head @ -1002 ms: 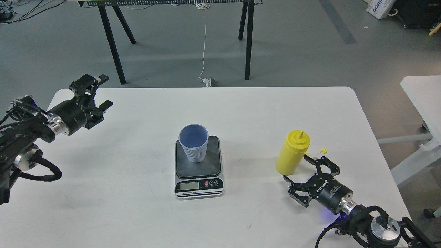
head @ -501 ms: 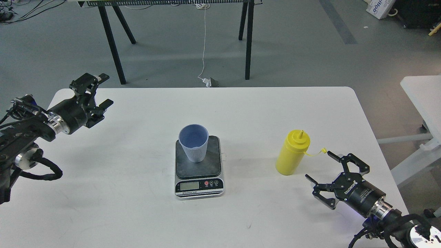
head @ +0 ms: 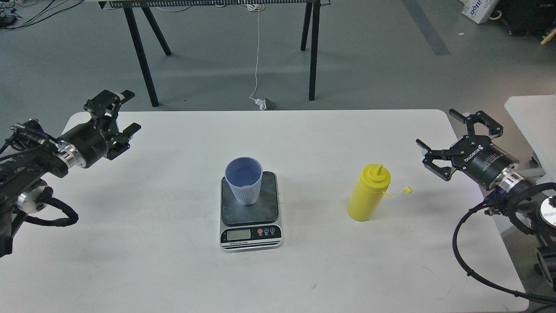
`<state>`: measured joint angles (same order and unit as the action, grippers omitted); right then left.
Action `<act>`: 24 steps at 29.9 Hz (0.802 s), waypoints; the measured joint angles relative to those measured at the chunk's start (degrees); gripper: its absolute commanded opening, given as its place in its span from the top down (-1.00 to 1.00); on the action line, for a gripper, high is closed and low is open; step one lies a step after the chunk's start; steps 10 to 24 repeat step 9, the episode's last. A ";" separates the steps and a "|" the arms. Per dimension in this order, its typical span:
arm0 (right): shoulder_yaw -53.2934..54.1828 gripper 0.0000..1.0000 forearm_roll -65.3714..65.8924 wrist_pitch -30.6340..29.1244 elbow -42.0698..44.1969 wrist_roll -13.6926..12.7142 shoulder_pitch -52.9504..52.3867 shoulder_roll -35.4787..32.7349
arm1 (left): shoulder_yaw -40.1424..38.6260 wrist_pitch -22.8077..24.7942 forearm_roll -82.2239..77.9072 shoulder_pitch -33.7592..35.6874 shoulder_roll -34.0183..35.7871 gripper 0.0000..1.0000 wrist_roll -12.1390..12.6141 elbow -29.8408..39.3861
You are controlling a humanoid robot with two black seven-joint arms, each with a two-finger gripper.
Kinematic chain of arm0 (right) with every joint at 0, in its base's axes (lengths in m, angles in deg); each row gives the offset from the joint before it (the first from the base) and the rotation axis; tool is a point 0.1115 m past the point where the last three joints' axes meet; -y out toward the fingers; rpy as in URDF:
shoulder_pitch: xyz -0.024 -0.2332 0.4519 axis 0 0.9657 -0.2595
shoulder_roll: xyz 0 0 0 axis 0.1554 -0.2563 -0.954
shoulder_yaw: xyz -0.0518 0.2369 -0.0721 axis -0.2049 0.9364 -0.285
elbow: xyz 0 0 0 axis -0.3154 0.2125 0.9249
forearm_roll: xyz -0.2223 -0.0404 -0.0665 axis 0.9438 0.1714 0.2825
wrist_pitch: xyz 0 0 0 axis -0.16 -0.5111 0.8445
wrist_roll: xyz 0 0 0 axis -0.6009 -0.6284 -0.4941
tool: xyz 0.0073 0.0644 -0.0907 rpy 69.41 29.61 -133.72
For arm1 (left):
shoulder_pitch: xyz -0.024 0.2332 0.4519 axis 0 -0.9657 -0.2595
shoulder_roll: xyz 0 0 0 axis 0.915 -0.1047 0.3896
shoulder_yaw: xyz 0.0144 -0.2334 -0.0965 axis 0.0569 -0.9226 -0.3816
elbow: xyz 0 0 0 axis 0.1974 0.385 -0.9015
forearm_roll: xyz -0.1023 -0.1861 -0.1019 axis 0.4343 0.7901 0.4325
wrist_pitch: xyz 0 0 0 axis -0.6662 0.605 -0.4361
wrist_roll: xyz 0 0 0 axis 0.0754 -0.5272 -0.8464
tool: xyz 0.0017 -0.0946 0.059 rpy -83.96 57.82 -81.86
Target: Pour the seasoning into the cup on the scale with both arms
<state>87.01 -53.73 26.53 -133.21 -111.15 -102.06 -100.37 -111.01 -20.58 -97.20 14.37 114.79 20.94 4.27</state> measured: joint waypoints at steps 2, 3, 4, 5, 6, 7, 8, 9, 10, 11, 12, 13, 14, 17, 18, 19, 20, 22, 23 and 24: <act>-0.55 -0.93 0.18 0.00 1.31 0.00 -1.73 1.57 | 0.00 0.00 1.60 0.06 0.04 -0.99 0.00 -0.03; -0.73 -0.93 0.22 0.00 1.67 0.00 -2.17 2.03 | 0.01 0.00 2.33 0.10 0.12 -0.99 0.00 -0.03; -0.89 -0.93 0.25 0.00 1.98 0.00 -2.46 2.45 | 0.07 0.00 3.07 0.15 0.22 -0.99 0.00 -0.03; -0.99 -0.93 0.28 0.00 2.16 0.00 -2.62 2.82 | 0.11 0.00 3.64 0.18 0.32 -0.99 0.00 -0.03; -1.09 -0.92 0.33 0.00 2.34 0.00 -2.71 3.16 | 0.11 0.00 3.99 0.20 0.40 -0.99 0.00 -0.03; -1.24 -0.92 0.43 0.00 2.60 0.00 -2.76 3.46 | 0.09 0.00 4.26 0.23 0.51 -0.99 0.00 -0.03; -1.54 -0.92 0.51 0.00 3.00 0.00 -2.83 3.66 | 0.04 0.00 4.42 0.24 0.66 -0.99 0.00 -0.03; -1.93 -0.92 0.56 0.00 3.45 0.00 -2.90 3.76 | -0.02 0.00 4.50 0.25 0.85 -0.99 0.00 -0.03; -1.93 -0.92 0.56 0.00 3.45 0.00 -2.90 3.76 | -0.02 0.00 4.50 0.25 0.85 -0.99 0.00 -0.03; -1.93 -0.92 0.56 0.00 3.45 0.00 -2.90 3.76 | -0.02 0.00 4.50 0.25 0.85 -0.99 0.00 -0.03; -1.93 -0.92 0.56 0.00 3.45 0.00 -2.90 3.76 | -0.02 0.00 4.50 0.25 0.85 -0.99 0.00 -0.03; -1.93 -0.92 0.56 0.00 3.45 0.00 -2.90 3.76 | -0.02 0.00 4.50 0.25 0.85 -0.99 0.00 -0.03; -1.93 -0.92 0.56 0.00 3.45 0.00 -2.90 3.76 | -0.02 0.00 4.50 0.25 0.85 -0.99 0.00 -0.03; -1.93 -0.92 0.56 0.00 3.45 0.00 -2.90 3.76 | -0.02 0.00 4.50 0.25 0.85 -0.99 0.00 -0.03; -1.93 -0.92 0.56 0.00 3.45 0.00 -2.90 3.76 | -0.02 0.00 4.50 0.25 0.85 -0.99 0.00 -0.03; -1.93 -0.92 0.56 0.00 3.45 0.00 -2.90 3.76 | -0.02 0.00 4.50 0.25 0.85 -0.99 0.00 -0.03; -1.93 -0.92 0.56 0.00 3.45 0.00 -2.90 3.76 | -0.02 0.00 4.50 0.25 0.85 -0.99 0.00 -0.03; -1.93 -0.92 0.56 0.00 3.45 0.00 -2.90 3.76 | -0.02 0.00 4.50 0.25 0.85 -0.99 0.00 -0.03; -1.93 -0.92 0.56 0.00 3.45 0.00 -2.90 3.76 | -0.02 0.00 4.50 0.25 0.85 -0.99 0.00 -0.03; -1.93 -0.92 0.56 0.00 3.45 0.00 -2.90 3.76 | -0.02 0.00 4.50 0.25 0.85 -0.99 0.00 -0.03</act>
